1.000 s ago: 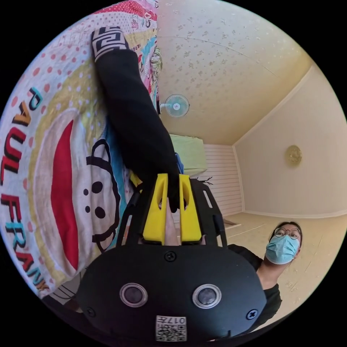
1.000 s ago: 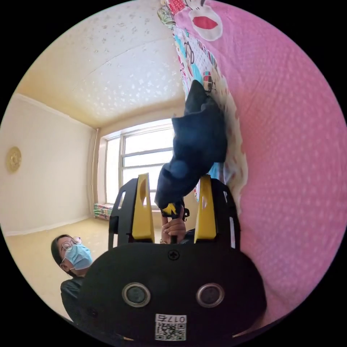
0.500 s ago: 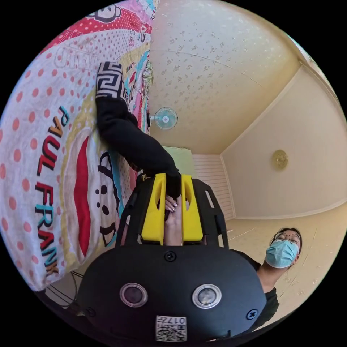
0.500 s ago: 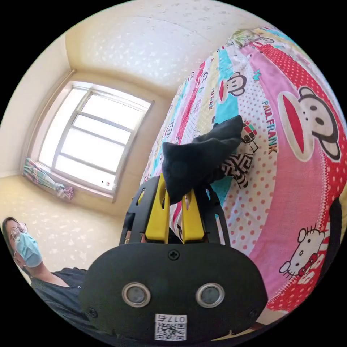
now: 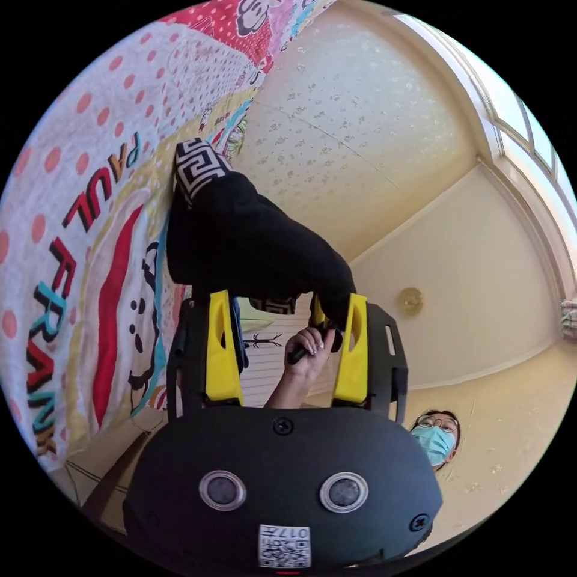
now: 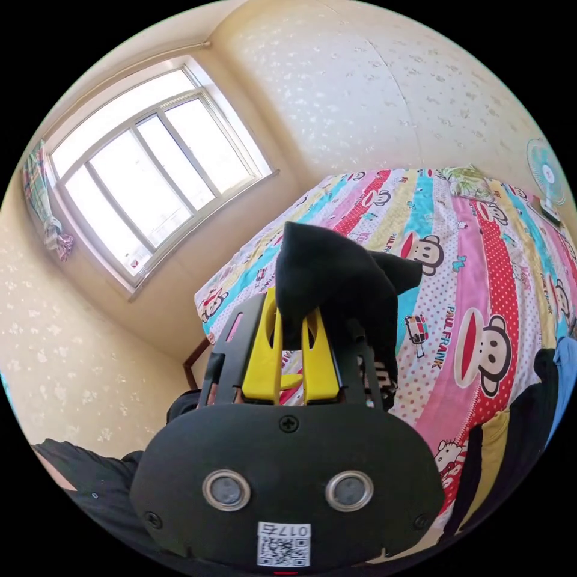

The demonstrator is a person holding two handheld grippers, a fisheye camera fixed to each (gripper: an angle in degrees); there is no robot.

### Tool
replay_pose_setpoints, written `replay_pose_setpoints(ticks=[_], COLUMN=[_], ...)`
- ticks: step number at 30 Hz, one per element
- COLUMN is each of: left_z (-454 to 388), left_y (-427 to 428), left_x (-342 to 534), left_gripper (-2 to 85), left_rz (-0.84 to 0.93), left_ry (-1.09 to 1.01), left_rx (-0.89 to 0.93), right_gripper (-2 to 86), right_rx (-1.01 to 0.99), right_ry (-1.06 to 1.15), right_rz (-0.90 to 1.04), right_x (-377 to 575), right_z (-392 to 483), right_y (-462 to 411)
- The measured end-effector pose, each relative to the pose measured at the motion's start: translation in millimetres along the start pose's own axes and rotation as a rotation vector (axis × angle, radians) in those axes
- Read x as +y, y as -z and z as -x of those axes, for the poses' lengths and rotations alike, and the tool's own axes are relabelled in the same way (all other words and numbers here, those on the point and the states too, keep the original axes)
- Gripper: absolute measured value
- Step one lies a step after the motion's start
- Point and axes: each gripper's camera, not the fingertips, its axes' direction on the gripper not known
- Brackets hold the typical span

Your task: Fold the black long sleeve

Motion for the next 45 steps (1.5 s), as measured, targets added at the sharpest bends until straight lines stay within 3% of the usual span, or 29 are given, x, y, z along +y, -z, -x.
replay_pose_setpoints(ticks=[3,6,8,11,14,18,22,29,32,36,38,40,45], left_z=[-7.7,-10.5,-10.4,-25.2,-77.8,-140.3,-195.7,-323.7,-298.8,-182.8,-129.4,-78.7,-57.1], left_y=[6.0,8.0,0.4,-26.5,-40.1,-0.9,62.4,69.7,100.3,171.9,198.0,223.6,233.0], left_x=[0.0,-0.2,1.6,11.8,24.2,9.9,-50.0,-104.1,-120.8,-105.4,-83.8,-46.4,13.0], left_gripper=[22.8,19.6,17.1,11.3,9.7,9.1,8.0,8.2,8.8,10.5,10.5,7.6,-0.5], left_rz=[-0.036,-0.013,0.049,0.175,0.265,0.099,-0.103,-0.185,-0.332,-0.487,-0.476,-0.480,-0.516], left_ry=[-0.004,0.053,0.109,0.138,0.019,-0.082,-0.162,-0.504,-0.450,-0.196,-0.120,-0.085,-0.159], left_rx=[0.167,0.121,0.104,0.324,0.400,0.192,-0.022,-0.523,-0.697,-0.888,-0.839,-0.736,-0.606], right_gripper=[1.0,1.0,0.9,0.7,0.7,0.8,0.7,1.0,1.5,1.9,1.4,1.1,0.6], right_rx=[-0.009,-0.018,-0.012,0.006,-0.107,-0.203,-0.385,-0.517,-0.556,-0.572,-0.652,-0.602,-0.459], right_ry=[0.016,0.030,0.058,0.143,0.257,0.284,0.274,0.345,0.274,0.155,0.090,0.014,-0.081], right_rz=[0.071,0.126,0.136,0.096,0.077,0.174,0.326,0.260,0.320,0.471,0.529,0.592,0.639], right_x=[19.8,47.5,62.4,65.8,56.6,25.1,-44.5,-127.7,-128.1,-76.3,-27.2,6.7,55.3], right_z=[18.6,35.3,55.0,95.6,140.2,168.1,194.4,286.3,277.7,231.1,187.6,152.5,86.8], right_y=[-26.4,-45.5,-46.6,-29.2,-16.5,-64.7,-179.1,-254.3,-317.6,-381.0,-389.1,-385.0,-318.0])
